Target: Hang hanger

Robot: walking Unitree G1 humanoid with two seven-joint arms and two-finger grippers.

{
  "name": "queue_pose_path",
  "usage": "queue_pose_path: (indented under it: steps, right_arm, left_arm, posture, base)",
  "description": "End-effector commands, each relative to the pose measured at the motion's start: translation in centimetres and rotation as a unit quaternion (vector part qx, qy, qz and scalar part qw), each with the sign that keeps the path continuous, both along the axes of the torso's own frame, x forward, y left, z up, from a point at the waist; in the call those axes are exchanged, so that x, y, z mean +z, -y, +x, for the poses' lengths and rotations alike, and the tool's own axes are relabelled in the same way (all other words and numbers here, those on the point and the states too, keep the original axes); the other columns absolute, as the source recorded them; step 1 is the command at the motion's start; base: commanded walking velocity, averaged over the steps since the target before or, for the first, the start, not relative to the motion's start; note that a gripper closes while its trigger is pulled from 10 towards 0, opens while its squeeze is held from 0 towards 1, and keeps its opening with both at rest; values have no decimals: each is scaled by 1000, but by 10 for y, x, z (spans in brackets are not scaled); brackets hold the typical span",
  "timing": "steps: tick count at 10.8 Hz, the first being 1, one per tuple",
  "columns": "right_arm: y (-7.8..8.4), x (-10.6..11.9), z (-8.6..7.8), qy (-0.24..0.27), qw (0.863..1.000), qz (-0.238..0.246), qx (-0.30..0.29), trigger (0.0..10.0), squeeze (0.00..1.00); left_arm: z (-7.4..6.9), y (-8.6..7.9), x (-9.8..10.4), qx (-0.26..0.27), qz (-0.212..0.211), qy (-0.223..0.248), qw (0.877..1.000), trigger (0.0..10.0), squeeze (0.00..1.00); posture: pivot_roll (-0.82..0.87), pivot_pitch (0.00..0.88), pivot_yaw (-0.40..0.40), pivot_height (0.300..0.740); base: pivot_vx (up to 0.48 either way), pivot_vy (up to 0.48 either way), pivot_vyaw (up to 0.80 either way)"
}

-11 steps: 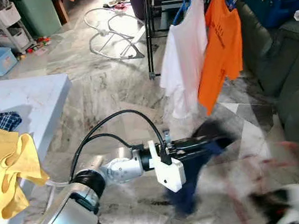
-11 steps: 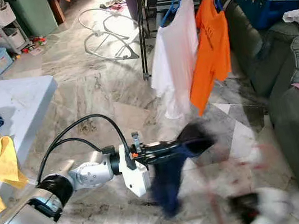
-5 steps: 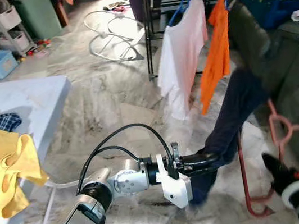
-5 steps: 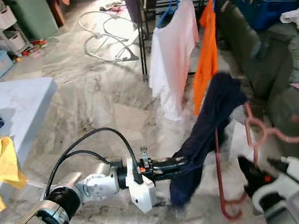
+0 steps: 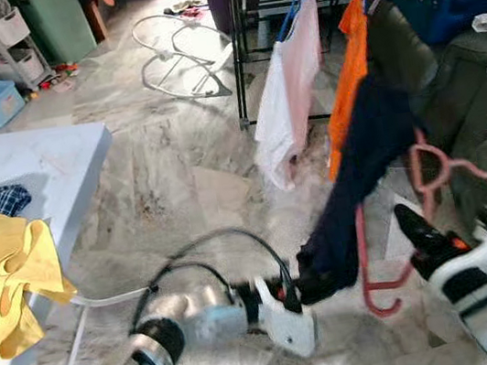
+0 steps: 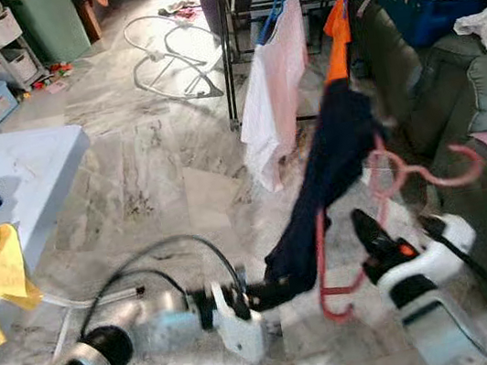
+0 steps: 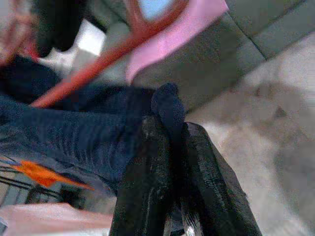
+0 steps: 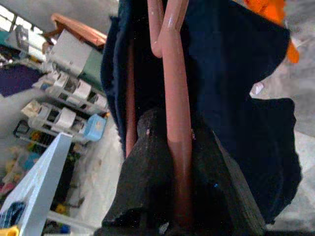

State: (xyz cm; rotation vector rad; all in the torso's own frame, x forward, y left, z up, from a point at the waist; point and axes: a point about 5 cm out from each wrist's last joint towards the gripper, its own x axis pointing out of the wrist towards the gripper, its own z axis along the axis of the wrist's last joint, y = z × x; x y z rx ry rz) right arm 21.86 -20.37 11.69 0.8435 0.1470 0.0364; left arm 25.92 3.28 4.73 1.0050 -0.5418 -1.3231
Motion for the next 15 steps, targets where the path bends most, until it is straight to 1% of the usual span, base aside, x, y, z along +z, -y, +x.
queue_pose_path:
  steps: [1, 2, 3, 4, 5, 6, 7, 8, 9, 10, 11, 12, 13, 14, 15]
  right_arm:
    - [-2, 20, 2, 42, 999, -10, 9, 10000, 0]
    - [-7, 16, 1, 30, 994, -96, 41, 10000, 0]
    - [-3, 7, 1, 6, 979, -202, 40, 10000, 0]
    - [1, -2, 0, -7, 958, -284, 40, 10000, 0]
    - [0, -2, -1, 4, 953, -302, 37, 10000, 0]
    - [-2, -4, -1, 10, 942, -334, 43, 10000, 0]
    - [-2, -6, -1, 28, 917, -396, 26, 10000, 0]
    - [1, -6, -1, 44, 913, -406, -6, 10000, 0]
    - [1, -6, 0, 49, 912, -406, -13, 10000, 0]
    - [1, -5, 3, 64, 904, -423, -21, 10000, 0]
    - [-1, -5, 5, 81, 894, -439, -24, 10000, 0]
    - [-3, -6, 4, 90, 887, -453, -25, 10000, 0]
    - [-6, -10, 2, 93, 889, -449, -18, 10000, 0]
    - [-8, -14, -1, 93, 884, -459, -11, 10000, 0]
    - [-11, -18, -3, 94, 880, -465, 6, 10000, 0]
  left_arm:
    - [-4, -5, -12, 3, 37, -5, 999, 10000, 0]
    - [-4, -6, -16, 17, 47, -2, 999, 10000, 0]
    - [-3, -5, -14, 21, 33, -4, 999, 10000, 0]
    - [-4, -4, -14, 24, 21, -2, 999, 10000, 0]
    - [-6, -4, -16, 28, 17, -1, 999, 10000, 0]
    - [-7, -4, -17, 31, 13, 2, 999, 10000, 0]
    - [-7, -3, -18, 43, 8, -3, 999, 10000, 0]
    - [-7, -2, -20, 59, 4, -21, 998, 10000, 1000]
    - [-9, -1, -21, 62, 2, -34, 997, 10000, 1000]
    - [-15, 1, -26, 56, 8, -62, 996, 10000, 1000]
    - [-18, 3, -28, 50, 12, -79, 996, 10000, 1000]
    - [-17, 3, -27, 51, 12, -81, 995, 10000, 1000]
    - [-17, 2, -27, 52, 10, -85, 995, 10000, 1000]
    - [-15, 0, -25, 51, 7, -89, 995, 10000, 1000]
    - [-8, -4, -16, 54, -8, -86, 995, 10000, 1000]
  posture:
    - [-97, 73, -11, 740]
    - [-99, 73, -13, 740]
    - [-101, 73, -12, 740]
    - [-102, 73, -13, 740]
    - [-104, 74, -13, 740]
    - [-104, 77, -11, 740]
    - [-106, 77, -13, 740]
    - [-108, 75, -11, 740]
    - [-109, 75, -10, 740]
    - [-115, 73, -8, 740]
    - [-119, 71, -4, 740]
    - [-121, 70, -3, 740]
    - [-121, 70, 0, 740]
    - [-119, 68, -2, 740]
    - [-120, 67, 0, 740]
  base:
    - [0, 0, 0]
    - [0, 0, 0]
    - [0, 0, 0]
    - [0, 0, 0]
    - [0, 0, 0]
    - [0, 0, 0]
    - [0, 0, 0]
    - [0, 0, 0]
    - [0, 0, 0]
    - [0, 0, 0]
    - [0, 0, 0]
    - [0, 0, 0]
    - [0, 0, 0]
    - [0, 0, 0]
    - [0, 0, 0]
